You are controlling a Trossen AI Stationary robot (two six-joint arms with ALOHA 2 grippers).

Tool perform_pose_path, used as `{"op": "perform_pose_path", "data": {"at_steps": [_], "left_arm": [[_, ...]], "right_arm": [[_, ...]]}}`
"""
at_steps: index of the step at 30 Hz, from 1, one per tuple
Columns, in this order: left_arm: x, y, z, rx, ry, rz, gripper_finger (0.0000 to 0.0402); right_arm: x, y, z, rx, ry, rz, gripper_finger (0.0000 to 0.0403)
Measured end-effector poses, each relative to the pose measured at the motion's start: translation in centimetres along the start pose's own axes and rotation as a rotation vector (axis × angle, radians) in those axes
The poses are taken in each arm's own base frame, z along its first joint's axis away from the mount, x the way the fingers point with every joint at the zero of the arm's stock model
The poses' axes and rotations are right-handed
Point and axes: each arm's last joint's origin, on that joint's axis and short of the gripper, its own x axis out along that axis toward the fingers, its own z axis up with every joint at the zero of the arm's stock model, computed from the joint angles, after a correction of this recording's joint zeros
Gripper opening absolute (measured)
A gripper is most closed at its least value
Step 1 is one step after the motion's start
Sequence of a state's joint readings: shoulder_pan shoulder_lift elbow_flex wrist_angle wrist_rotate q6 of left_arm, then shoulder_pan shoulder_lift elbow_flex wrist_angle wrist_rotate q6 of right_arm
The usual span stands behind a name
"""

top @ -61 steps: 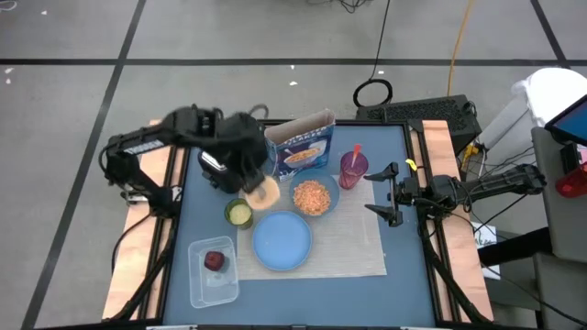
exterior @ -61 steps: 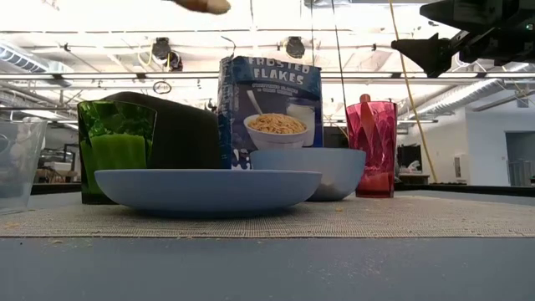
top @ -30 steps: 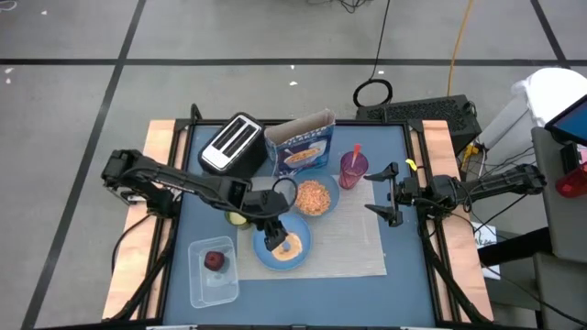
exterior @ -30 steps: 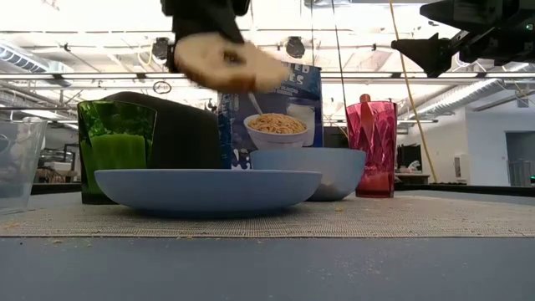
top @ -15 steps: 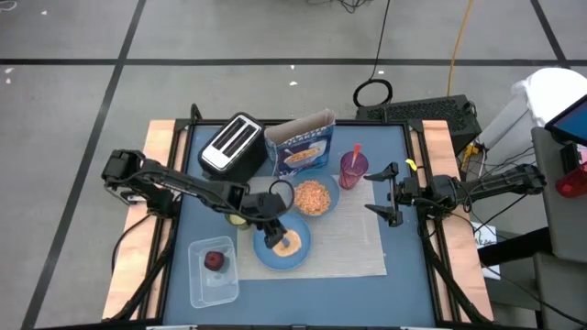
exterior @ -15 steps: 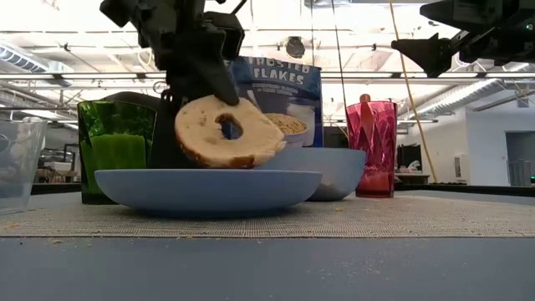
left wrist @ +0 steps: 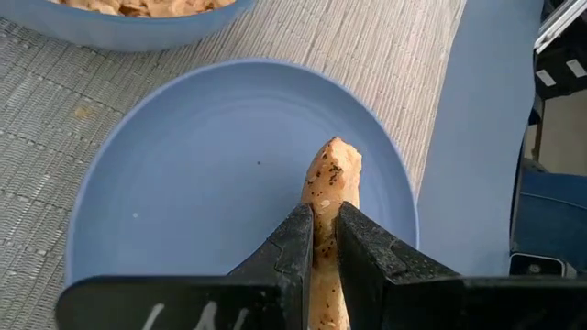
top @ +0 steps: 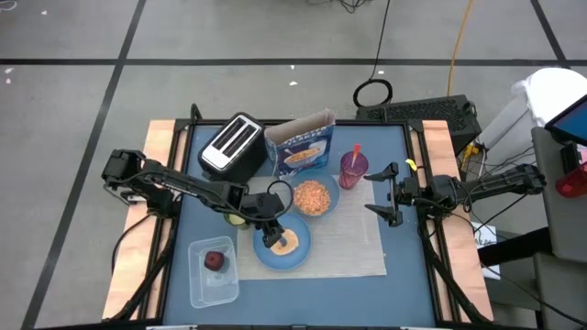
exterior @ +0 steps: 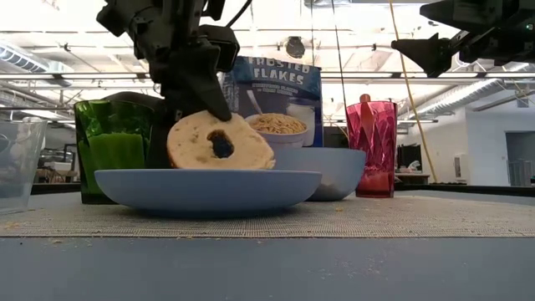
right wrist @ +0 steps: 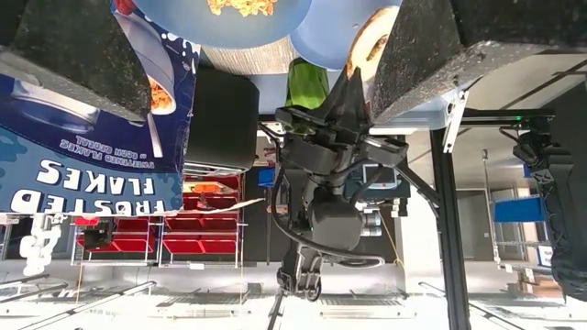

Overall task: Arrange a breakfast setting
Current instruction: Put the toasted bagel on the blue plate

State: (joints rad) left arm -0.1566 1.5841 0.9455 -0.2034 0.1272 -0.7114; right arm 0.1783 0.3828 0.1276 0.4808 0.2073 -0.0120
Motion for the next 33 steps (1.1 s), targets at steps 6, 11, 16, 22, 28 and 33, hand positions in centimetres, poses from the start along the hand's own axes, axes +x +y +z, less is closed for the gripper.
{"op": "perform_pose_path", "data": {"at_steps": [6,11,16,22,28,33], "left_arm": [[0.00,0.00,0.00,0.012,0.000,0.000,0.0042],[0.00,0.01,0.00,0.038,-0.002,0.003,0.0042],[0.00,0.08,0.05,0.053,-0.019,0.025,0.0050],[0.00,0.08,0.06,0.053,-0.020,0.026,0.0080],[0.00,0.12,0.09,0.053,-0.032,0.041,0.0100],[0.00,0.12,0.09,0.054,-0.036,0.046,0.0123]], "right_arm": [[0.00,0.00,0.00,0.000,0.000,0.000,0.0396],[0.00,0.00,0.00,0.000,0.000,0.000,0.0396],[0.00,0.00,0.00,0.000,0.000,0.000,0.0396],[0.00,0.00,0.00,0.000,0.000,0.000,0.0396],[0.00,0.00,0.00,0.000,0.000,0.000,0.0396],[0.00,0.00,0.00,0.000,0.000,0.000,0.0396]]}}
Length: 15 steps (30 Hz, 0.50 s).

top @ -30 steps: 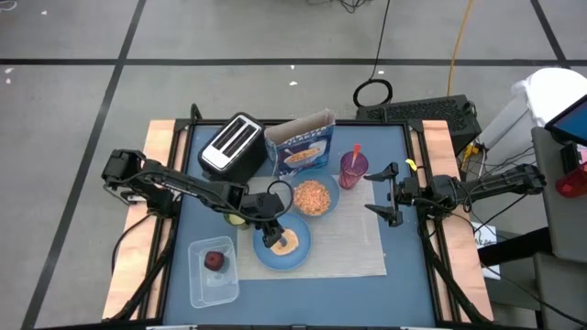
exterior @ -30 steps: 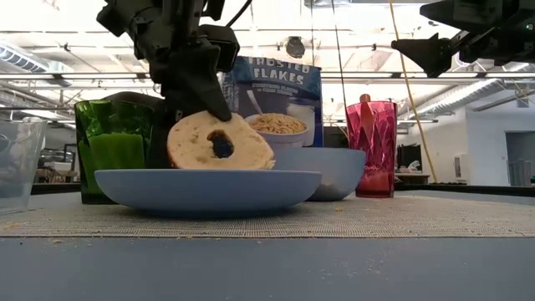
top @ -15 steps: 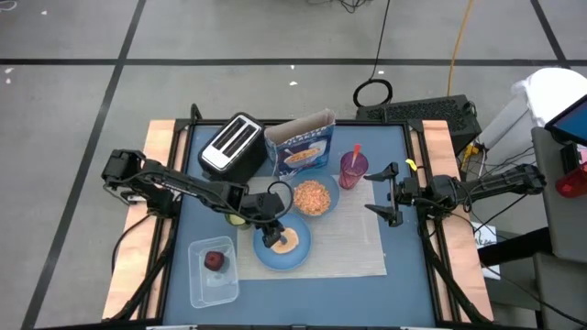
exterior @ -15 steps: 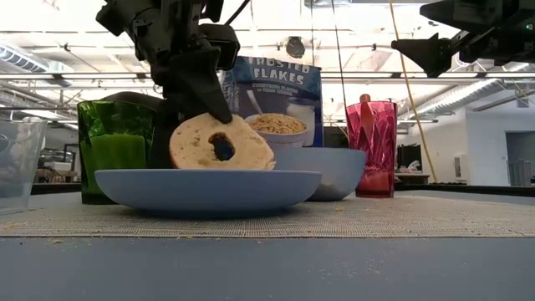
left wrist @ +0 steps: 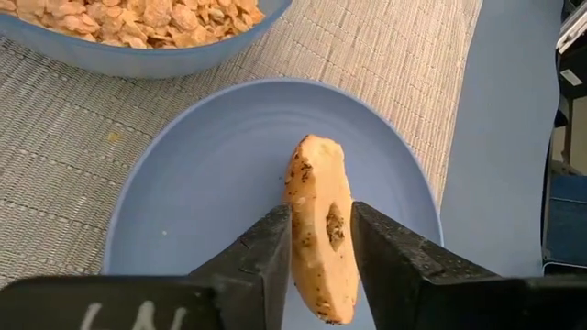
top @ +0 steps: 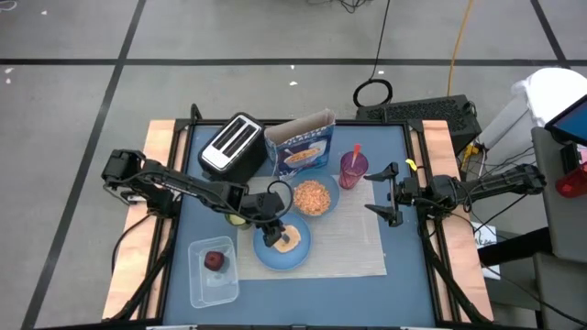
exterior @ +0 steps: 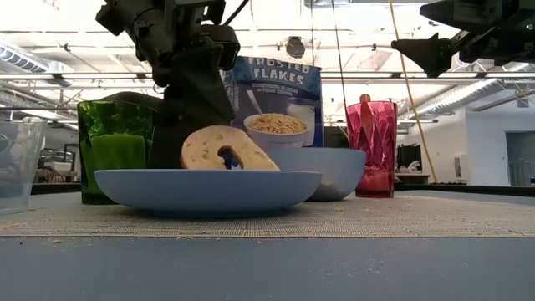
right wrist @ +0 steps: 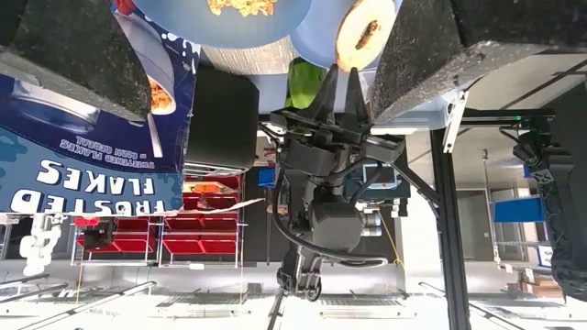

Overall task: Arrange a breakfast setting
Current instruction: Put the toasted bagel on the blue plate, then put the apple on the top left of the gray placemat

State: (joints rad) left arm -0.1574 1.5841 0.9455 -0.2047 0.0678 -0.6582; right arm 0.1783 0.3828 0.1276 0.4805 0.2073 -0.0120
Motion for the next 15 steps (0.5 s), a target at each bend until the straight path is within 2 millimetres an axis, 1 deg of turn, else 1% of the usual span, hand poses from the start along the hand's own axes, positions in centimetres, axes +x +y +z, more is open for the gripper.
{"op": "perform_pose_path", "data": {"at_steps": [11,15], "left_arm": [[0.00,0.07,0.06,0.001,-0.032,0.041,0.0195],[0.00,0.07,0.06,0.002,-0.032,0.041,0.0214]], "right_arm": [[0.00,0.00,0.01,0.000,-0.001,0.000,0.0396],[0.00,0.00,0.00,0.000,0.000,0.000,0.0396]]}}
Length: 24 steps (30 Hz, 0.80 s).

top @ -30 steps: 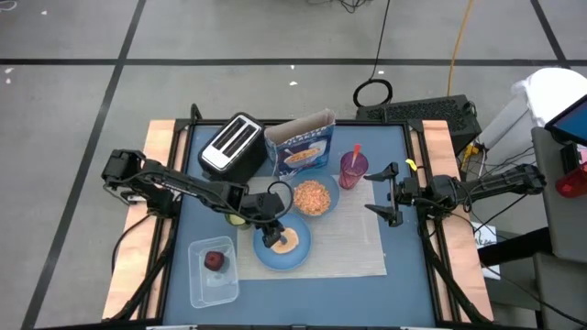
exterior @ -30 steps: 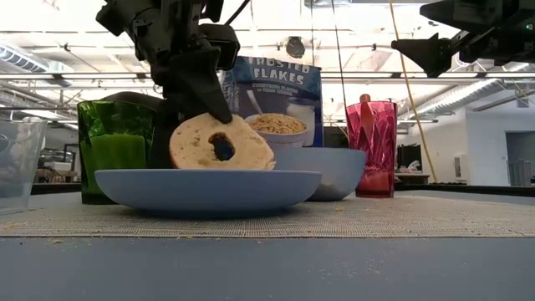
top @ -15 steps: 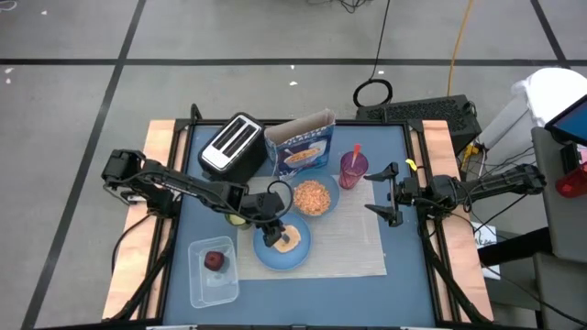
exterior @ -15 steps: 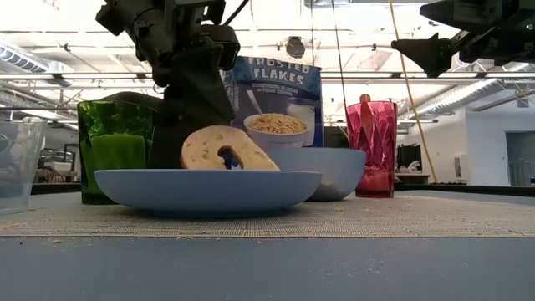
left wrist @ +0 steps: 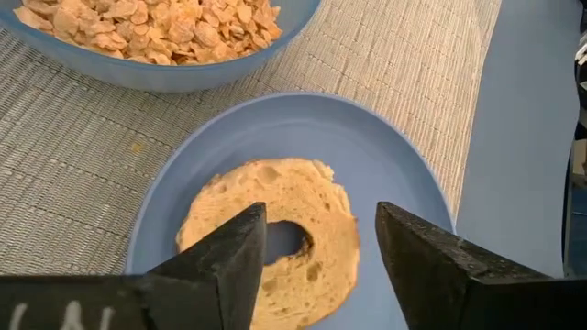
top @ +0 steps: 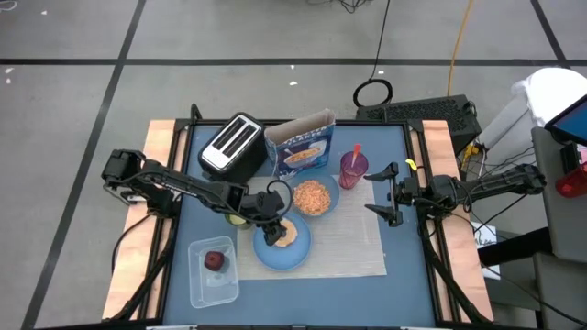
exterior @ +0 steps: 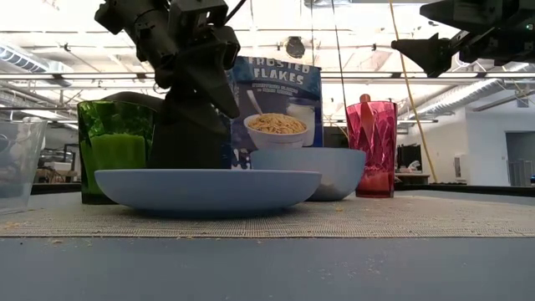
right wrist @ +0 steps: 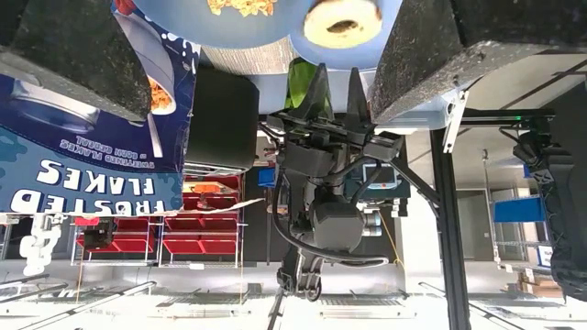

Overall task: Arrange a breakfast setting
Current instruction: Put the apple on the top left of the gray placemat

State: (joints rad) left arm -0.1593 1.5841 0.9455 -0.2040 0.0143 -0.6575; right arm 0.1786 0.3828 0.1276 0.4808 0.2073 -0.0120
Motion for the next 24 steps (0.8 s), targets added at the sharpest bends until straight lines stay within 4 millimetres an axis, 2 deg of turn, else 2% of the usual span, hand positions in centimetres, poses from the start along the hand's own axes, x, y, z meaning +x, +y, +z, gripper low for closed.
{"op": "perform_pose_path", "data": {"at_steps": [11,17,24], "left_arm": [[-0.2,-0.5,0.8,0.023,-0.043,-0.031,0.0218],[-1.6,-2.4,3.2,0.100,-0.116,-0.080,0.0218],[-4.6,-5.2,6.7,0.168,-0.189,-0.122,0.0218]], "right_arm": [[0.0,0.0,0.0,0.000,0.000,0.000,0.0396],[0.0,0.0,0.0,0.000,0.000,0.000,0.0396],[0.0,0.0,0.0,0.000,0.000,0.000,0.0396]]}}
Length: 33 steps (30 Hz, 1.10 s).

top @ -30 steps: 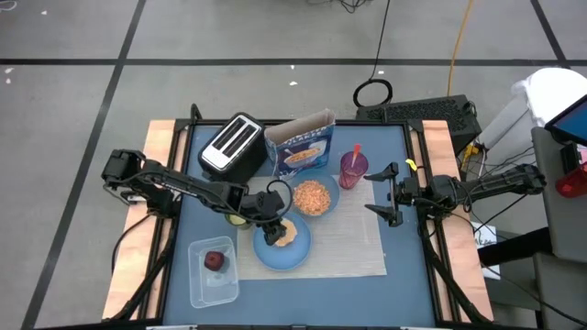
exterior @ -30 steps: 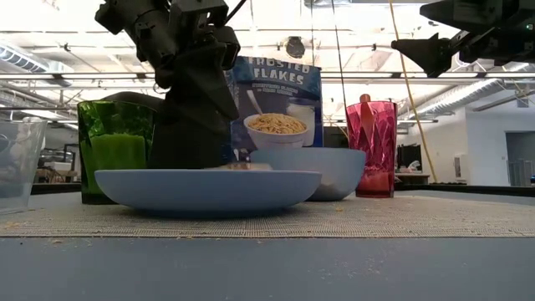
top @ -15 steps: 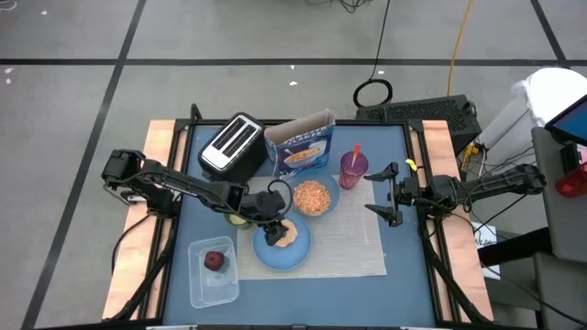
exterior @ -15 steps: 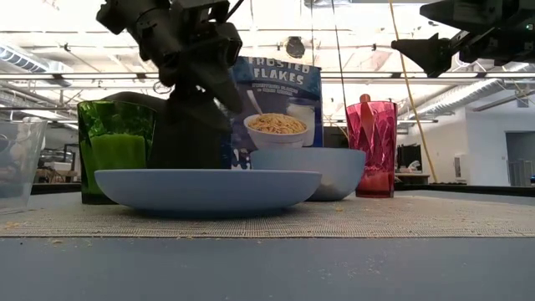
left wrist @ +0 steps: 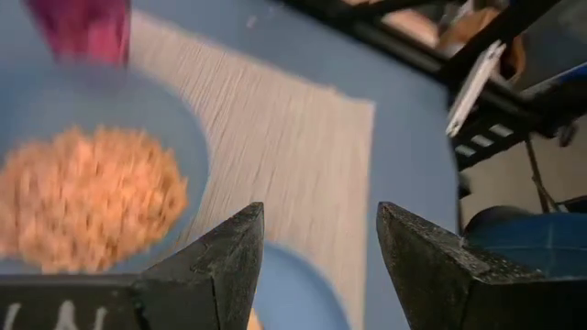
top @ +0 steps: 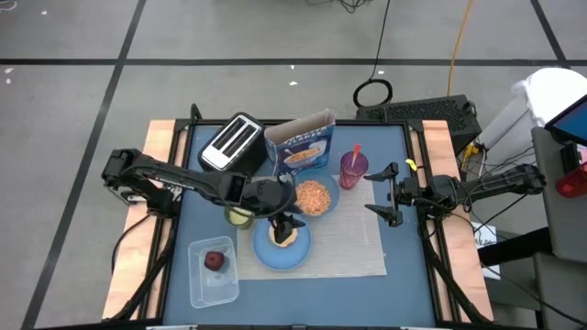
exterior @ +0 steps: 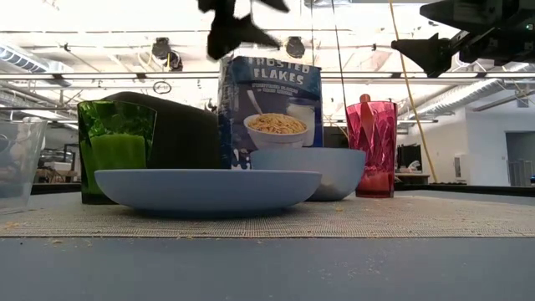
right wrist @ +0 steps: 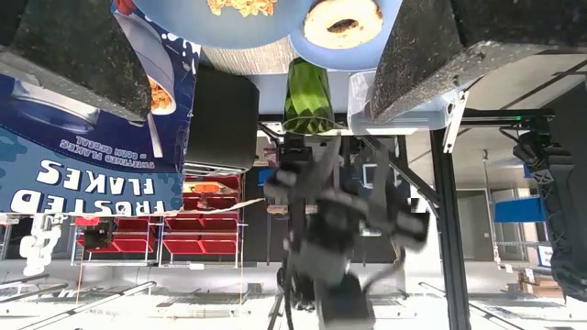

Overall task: Arrange a breakfast setting
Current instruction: Put the apple on the top left of the gray placemat

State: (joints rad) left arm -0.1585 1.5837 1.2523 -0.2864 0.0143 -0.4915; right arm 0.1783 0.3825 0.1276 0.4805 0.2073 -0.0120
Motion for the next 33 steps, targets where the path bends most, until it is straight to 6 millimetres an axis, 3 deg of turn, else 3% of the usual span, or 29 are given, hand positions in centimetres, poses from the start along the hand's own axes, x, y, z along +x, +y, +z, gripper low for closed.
{"op": "perform_pose_path", "data": {"at_steps": [7,14,20,28,33], "left_arm": [[-3.1,-2.9,3.1,0.105,-0.032,0.075,0.0218],[-6.5,-5.8,3.4,0.113,0.030,0.206,0.0218],[-7.9,-7.5,0.7,0.048,0.183,0.276,0.0218],[-10.3,-8.7,-4.1,-0.136,0.527,0.404,0.0218],[-11.6,-9.6,-5.9,-0.265,0.620,0.490,0.0218]], "right_arm": [[0.0,0.0,0.0,0.000,0.000,0.000,0.0396],[0.0,0.0,0.0,0.000,0.000,0.000,0.0396],[0.0,0.0,0.0,0.000,0.001,0.000,0.0396],[0.0,0.0,0.0,0.000,0.001,0.000,0.0396],[0.0,0.0,0.0,0.000,0.001,0.000,0.0396]]}}
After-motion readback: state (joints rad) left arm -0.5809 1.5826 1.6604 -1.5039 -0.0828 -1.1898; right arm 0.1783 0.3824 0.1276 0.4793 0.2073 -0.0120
